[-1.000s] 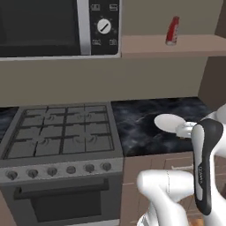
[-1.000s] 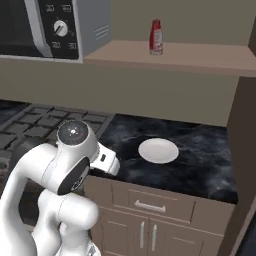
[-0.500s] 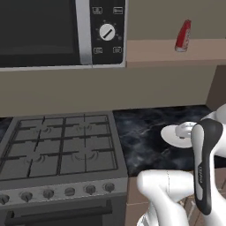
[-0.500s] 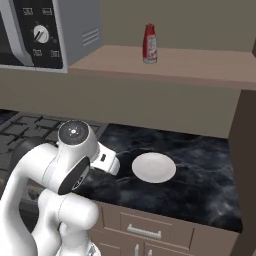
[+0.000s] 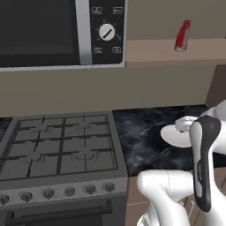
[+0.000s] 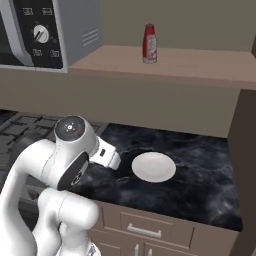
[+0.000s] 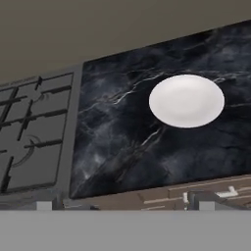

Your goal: Move the hot dog bun to the plate on the dining table and place the condiment next to that plate. Then navigate to the fridge and take the sausage and place it on the plate as well.

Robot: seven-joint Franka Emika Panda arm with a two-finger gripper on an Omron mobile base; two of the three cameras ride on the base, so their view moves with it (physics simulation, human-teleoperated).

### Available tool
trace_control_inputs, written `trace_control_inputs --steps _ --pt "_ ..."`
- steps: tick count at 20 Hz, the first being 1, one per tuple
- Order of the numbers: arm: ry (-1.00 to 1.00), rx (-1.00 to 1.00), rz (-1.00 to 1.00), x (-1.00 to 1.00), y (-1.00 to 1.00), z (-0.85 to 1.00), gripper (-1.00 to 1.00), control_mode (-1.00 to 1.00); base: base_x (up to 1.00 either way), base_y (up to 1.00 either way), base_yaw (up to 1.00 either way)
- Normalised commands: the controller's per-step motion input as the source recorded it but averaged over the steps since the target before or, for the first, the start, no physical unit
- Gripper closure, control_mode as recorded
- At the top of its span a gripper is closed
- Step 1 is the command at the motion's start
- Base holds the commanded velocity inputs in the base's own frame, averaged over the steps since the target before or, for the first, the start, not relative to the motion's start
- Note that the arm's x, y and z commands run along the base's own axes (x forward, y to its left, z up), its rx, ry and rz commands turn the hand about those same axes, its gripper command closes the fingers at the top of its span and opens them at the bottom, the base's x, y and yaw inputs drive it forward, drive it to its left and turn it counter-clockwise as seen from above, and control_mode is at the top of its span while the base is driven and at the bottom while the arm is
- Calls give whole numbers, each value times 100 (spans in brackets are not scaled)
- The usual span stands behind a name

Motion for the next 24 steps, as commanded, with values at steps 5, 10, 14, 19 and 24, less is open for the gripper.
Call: trace_control_inputs --steps 5,10,14,19,24 --pt "-26 0 -19 0 0 92 -100 -100 0 0 0" --pt "-21 -1 -22 0 -3 99 -100 -100 0 0 0" --pt "-25 -10 -12 0 0 87 -100 -100 0 0 0" --pt "-32 -31 0 3 1 77 -100 -100 0 0 0" --pt "-29 -30 0 23 0 87 -100 -100 0 0 0"
